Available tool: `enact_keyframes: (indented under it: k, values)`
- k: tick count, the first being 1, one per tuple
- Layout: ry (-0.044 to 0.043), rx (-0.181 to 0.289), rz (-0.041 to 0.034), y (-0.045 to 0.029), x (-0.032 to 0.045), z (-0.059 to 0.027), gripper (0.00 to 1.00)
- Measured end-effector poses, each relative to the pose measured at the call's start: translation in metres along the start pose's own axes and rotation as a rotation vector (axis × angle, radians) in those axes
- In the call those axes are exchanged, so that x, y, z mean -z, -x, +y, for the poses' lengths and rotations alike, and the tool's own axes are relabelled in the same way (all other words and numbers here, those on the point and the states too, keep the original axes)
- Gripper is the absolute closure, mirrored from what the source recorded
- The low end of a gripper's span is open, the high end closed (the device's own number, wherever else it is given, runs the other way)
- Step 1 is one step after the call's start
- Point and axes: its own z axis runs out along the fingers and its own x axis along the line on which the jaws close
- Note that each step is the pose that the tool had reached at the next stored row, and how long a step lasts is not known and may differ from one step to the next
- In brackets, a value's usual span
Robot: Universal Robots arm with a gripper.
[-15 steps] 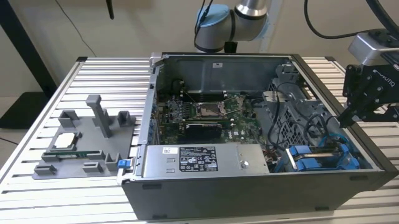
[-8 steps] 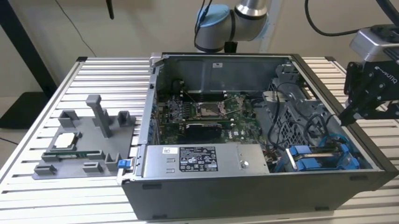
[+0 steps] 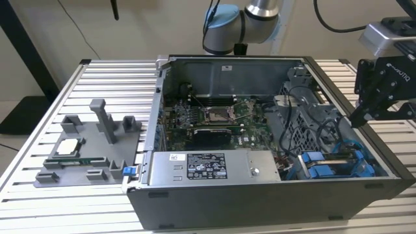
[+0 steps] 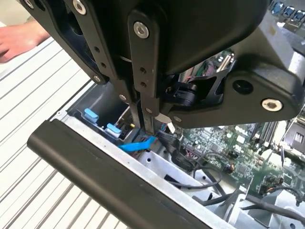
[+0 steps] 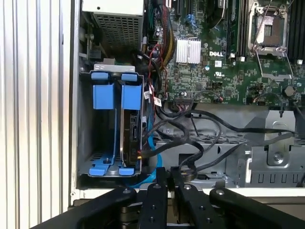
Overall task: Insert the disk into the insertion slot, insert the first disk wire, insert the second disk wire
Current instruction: 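Insert the second disk wire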
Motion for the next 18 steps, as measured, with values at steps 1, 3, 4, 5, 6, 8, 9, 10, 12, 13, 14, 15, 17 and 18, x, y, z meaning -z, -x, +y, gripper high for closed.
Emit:
enact_keyframes:
  k: [1, 3, 4, 5, 6, 8, 9, 10, 12, 13, 14, 15, 17, 18]
  values:
    - [0.0000, -0.001, -0.0016, 0.0001, 0.0009, 0.0029, 1.00]
    - [-0.0002, -0.002, -0.0036, 0.0003, 0.0020, 0.0095, 1.00]
    - [-0.0002, -0.002, -0.0044, 0.0004, 0.0023, 0.0131, 1.00]
    - [-0.0003, -0.003, -0.0051, 0.0004, 0.0027, 0.0165, 1.00]
    - [-0.0003, -0.003, -0.0057, 0.0005, 0.0031, 0.0202, 1.00]
    - [-0.0004, -0.004, -0.0072, 0.0006, 0.0036, 0.0275, 1.00]
    - [-0.0004, -0.004, -0.0079, 0.0006, 0.0038, 0.0312, 1.00]
    - [-0.0004, -0.004, -0.0086, 0.0007, 0.0040, 0.0346, 1.00]
    - [-0.0005, -0.004, -0.0094, 0.0005, 0.0038, 0.0408, 1.00]
    - [-0.0007, -0.004, -0.0095, 0.0004, 0.0038, 0.0438, 1.00]
    - [-0.0009, -0.004, -0.0095, 0.0001, 0.0035, 0.0468, 1.00]
    - [-0.0014, -0.004, -0.0100, -0.0004, 0.0029, 0.0493, 1.00]
    - [-0.0027, -0.004, -0.0114, -0.0028, 0.0021, 0.0521, 1.00]
    - [-0.0040, -0.004, -0.0139, -0.0050, 0.0014, 0.0531, 1.00]
